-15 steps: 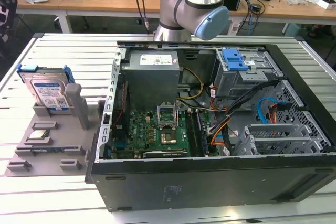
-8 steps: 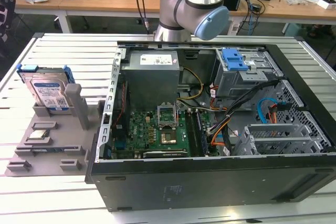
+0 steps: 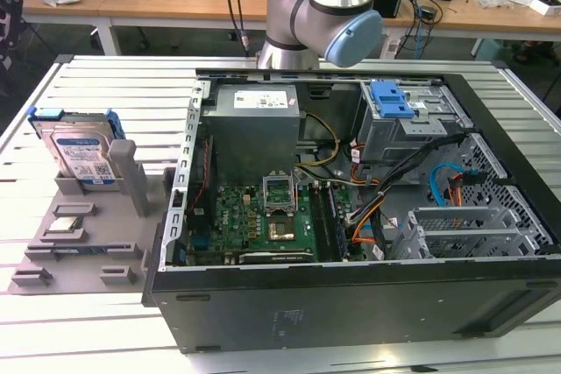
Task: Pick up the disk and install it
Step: 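Pick up the disk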
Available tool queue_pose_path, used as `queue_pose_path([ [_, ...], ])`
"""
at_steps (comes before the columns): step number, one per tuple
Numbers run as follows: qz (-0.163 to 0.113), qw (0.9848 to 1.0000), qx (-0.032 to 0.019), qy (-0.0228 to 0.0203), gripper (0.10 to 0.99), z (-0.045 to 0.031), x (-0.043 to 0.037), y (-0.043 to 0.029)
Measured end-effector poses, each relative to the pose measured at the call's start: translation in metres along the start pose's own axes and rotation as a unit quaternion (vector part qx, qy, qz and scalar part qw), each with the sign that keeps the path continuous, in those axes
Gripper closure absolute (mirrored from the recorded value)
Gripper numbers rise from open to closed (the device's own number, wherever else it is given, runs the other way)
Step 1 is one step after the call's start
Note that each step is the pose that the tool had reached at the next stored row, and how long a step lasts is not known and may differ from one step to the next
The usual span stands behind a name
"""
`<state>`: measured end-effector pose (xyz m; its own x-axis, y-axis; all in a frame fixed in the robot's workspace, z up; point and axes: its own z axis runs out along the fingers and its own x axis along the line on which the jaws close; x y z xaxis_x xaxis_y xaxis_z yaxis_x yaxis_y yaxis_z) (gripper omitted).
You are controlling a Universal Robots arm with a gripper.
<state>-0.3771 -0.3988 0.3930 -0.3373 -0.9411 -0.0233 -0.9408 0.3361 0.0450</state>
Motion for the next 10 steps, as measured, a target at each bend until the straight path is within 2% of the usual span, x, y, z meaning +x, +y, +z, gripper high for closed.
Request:
queue_pose_path([
  [3, -0.015, 0.9999, -0.0004, 0.0007, 0.98, 0.0, 0.0, 0.0],
  [4, -0.03, 0.9995, -0.0007, 0.0014, 0.98, 0.0, 0.0, 0.0],
  [7, -0.046, 0.9989, -0.0011, 0.0021, 0.98, 0.0, 0.0, 0.0],
  [10, -0.071, 0.9975, -0.0017, 0.0032, 0.98, 0.0, 0.0, 0.0],
])
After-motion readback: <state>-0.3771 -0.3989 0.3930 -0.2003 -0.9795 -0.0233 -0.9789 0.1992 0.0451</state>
